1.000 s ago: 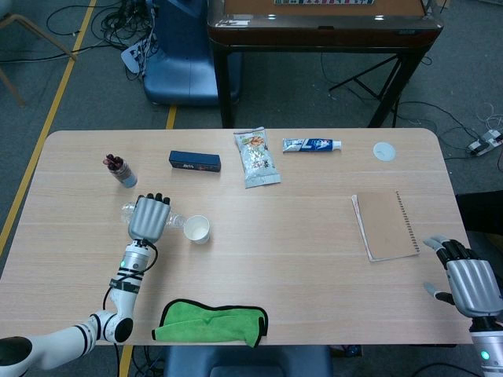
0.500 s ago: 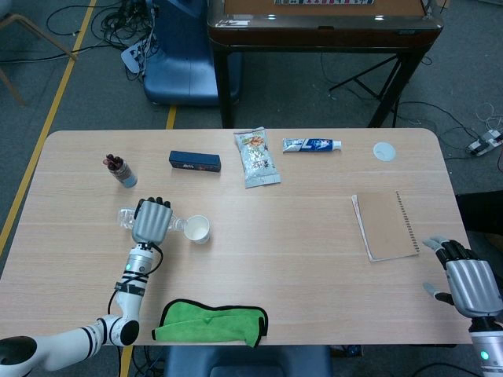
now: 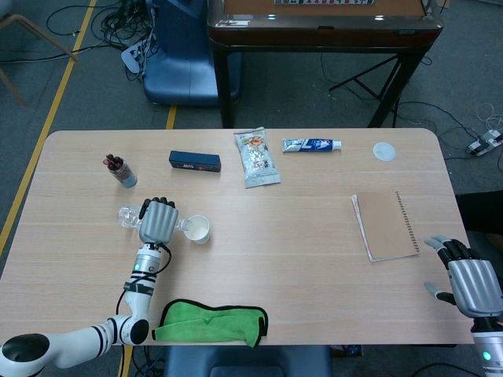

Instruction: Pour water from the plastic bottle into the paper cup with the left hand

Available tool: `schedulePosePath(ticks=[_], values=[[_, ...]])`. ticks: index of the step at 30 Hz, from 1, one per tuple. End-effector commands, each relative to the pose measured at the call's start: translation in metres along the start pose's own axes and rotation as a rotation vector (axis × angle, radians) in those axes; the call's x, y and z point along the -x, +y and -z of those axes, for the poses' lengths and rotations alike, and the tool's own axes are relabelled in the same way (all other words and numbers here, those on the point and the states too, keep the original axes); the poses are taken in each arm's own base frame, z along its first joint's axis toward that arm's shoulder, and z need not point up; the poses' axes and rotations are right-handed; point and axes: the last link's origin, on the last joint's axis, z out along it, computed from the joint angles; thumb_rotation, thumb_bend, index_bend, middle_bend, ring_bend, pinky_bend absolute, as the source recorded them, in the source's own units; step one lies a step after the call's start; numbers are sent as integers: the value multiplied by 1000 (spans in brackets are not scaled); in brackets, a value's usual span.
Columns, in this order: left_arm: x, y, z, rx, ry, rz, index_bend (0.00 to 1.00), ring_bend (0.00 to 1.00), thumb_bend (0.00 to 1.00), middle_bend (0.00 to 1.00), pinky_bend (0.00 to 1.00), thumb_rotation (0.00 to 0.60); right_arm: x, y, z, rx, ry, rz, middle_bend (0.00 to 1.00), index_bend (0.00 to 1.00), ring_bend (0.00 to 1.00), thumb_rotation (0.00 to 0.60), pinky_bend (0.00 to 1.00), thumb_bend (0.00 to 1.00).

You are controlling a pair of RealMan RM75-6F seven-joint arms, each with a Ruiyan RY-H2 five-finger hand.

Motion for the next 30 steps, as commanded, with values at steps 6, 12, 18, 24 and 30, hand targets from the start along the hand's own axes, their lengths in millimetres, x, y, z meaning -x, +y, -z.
schedulePosePath(ticks=[6, 12, 18, 24, 30], values=[[-6, 4, -1, -10, 0, -45, 528, 552, 0, 578, 717, 600, 0, 0, 0, 0, 0, -1, 229, 254, 210, 600, 390, 11], [-9, 7, -1, 0, 18, -92, 528, 553, 0, 580, 717, 600, 0, 0, 0, -2, 0, -2, 229, 254, 210, 600, 390, 12], [-10, 9, -1, 4, 33, -116, 530, 553, 0, 581, 719, 600, -1, 0, 0, -3, 0, -4, 229, 254, 210, 600, 390, 12], [-10, 11, -1, 8, 44, -148, 529, 553, 0, 581, 719, 600, -1, 0, 0, -3, 1, -4, 229, 254, 210, 600, 390, 12], [-11, 11, -2, 2, 57, -175, 530, 553, 0, 582, 720, 600, -1, 0, 0, -4, 1, -4, 229, 254, 210, 600, 390, 11]])
